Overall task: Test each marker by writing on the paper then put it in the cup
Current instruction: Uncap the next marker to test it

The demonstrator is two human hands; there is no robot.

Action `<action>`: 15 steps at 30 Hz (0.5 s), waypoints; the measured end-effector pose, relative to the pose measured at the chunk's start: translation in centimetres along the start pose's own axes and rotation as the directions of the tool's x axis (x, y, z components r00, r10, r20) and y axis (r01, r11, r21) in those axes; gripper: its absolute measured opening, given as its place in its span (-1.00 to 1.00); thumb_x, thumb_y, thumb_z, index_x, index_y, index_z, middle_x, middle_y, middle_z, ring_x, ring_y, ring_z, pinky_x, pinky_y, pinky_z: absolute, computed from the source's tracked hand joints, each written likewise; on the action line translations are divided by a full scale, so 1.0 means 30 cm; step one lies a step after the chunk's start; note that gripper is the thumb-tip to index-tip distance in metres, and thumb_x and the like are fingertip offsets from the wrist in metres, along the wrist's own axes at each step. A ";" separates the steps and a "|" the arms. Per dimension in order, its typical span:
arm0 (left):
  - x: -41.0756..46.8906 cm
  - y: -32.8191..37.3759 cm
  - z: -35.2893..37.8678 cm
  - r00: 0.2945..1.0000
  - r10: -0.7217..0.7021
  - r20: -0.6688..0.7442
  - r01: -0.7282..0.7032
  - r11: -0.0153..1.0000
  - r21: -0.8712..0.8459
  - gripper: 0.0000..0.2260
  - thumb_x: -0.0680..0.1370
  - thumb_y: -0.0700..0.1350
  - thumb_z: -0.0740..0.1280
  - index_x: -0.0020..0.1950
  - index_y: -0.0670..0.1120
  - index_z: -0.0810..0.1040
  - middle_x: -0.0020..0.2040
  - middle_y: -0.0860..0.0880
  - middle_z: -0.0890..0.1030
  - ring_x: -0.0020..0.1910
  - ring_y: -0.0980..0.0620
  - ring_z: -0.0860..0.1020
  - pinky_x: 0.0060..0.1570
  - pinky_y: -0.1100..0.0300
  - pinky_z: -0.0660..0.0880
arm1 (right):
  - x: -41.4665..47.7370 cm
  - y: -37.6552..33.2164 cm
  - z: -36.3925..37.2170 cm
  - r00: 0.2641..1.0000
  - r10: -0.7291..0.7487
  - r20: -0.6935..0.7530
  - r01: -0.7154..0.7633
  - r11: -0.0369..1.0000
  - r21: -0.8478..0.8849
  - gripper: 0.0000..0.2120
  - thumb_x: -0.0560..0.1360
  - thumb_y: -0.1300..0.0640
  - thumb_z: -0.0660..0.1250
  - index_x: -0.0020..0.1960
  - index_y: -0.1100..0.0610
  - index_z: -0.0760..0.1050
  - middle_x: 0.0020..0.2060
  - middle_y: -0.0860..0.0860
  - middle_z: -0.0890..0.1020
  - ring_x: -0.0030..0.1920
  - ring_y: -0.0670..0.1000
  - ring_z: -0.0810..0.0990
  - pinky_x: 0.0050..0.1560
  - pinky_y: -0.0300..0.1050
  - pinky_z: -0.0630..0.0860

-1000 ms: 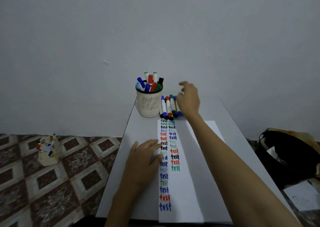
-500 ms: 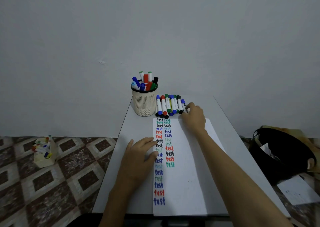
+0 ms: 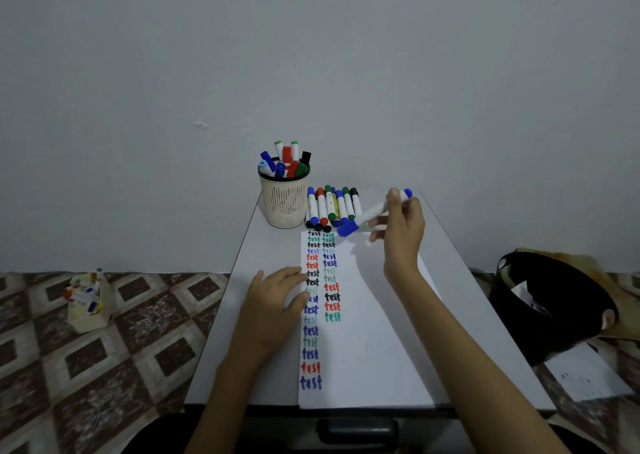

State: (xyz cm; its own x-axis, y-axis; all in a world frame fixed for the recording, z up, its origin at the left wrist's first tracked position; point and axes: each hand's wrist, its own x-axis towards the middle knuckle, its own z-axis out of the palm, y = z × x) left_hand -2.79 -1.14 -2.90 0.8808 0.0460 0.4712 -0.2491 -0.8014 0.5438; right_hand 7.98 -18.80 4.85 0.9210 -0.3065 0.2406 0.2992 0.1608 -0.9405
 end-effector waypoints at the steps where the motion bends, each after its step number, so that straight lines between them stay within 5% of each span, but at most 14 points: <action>1: 0.000 0.004 0.000 1.000 -0.020 0.006 0.020 1.000 -0.014 -0.47 0.46 0.21 0.08 0.25 -0.07 0.50 0.26 0.03 0.51 0.25 0.13 0.42 0.42 -0.07 0.10 | -0.037 -0.014 -0.005 0.997 0.018 0.070 -0.019 1.000 0.017 -0.77 0.62 -0.01 0.17 0.00 0.17 0.38 -0.25 0.10 0.58 -0.34 0.03 0.59 -0.51 -0.22 0.48; 6: -0.003 0.033 -0.017 0.998 -0.062 0.024 0.065 0.990 -0.123 -0.45 0.44 0.29 0.18 0.33 0.01 0.37 0.19 0.14 0.52 0.20 0.21 0.41 0.40 0.13 0.12 | -0.206 -0.022 -0.011 0.929 0.107 0.355 -0.106 0.994 -0.021 -0.80 0.62 0.02 0.14 0.06 0.16 0.37 -0.26 0.13 0.62 -0.42 -0.02 0.61 -0.48 -0.23 0.52; 10: -0.007 0.062 -0.041 0.996 0.088 -0.024 -0.091 0.989 -0.113 -0.53 0.48 0.23 0.16 0.23 -0.05 0.47 -0.03 0.09 0.56 -0.06 0.23 0.47 -0.01 0.43 0.36 | -0.300 0.022 -0.003 0.841 0.223 0.494 -0.272 0.962 0.030 -0.80 0.53 0.13 0.34 0.11 0.16 0.44 -0.18 0.09 0.64 -0.21 0.04 0.66 -0.22 -0.08 0.62; 15: -0.011 0.085 -0.045 0.997 0.074 0.019 -0.067 0.967 -0.247 -0.90 0.60 -0.07 0.18 0.05 -0.02 0.46 -0.19 0.06 0.56 -0.22 0.15 0.56 -0.22 0.28 0.51 | -0.298 0.042 -0.007 0.804 0.252 0.538 -0.307 0.951 0.014 -0.71 0.41 0.21 0.49 0.04 0.27 0.49 -0.16 0.23 0.65 -0.28 0.14 0.59 -0.36 -0.10 0.50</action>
State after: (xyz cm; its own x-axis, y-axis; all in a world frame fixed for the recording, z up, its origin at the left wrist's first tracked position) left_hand -4.26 -2.38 -0.72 0.8675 -0.0253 0.4968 -0.3995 -0.6305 0.6655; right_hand 0.08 -16.07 1.45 0.9505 0.2987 0.0858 0.0052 0.2607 -0.9654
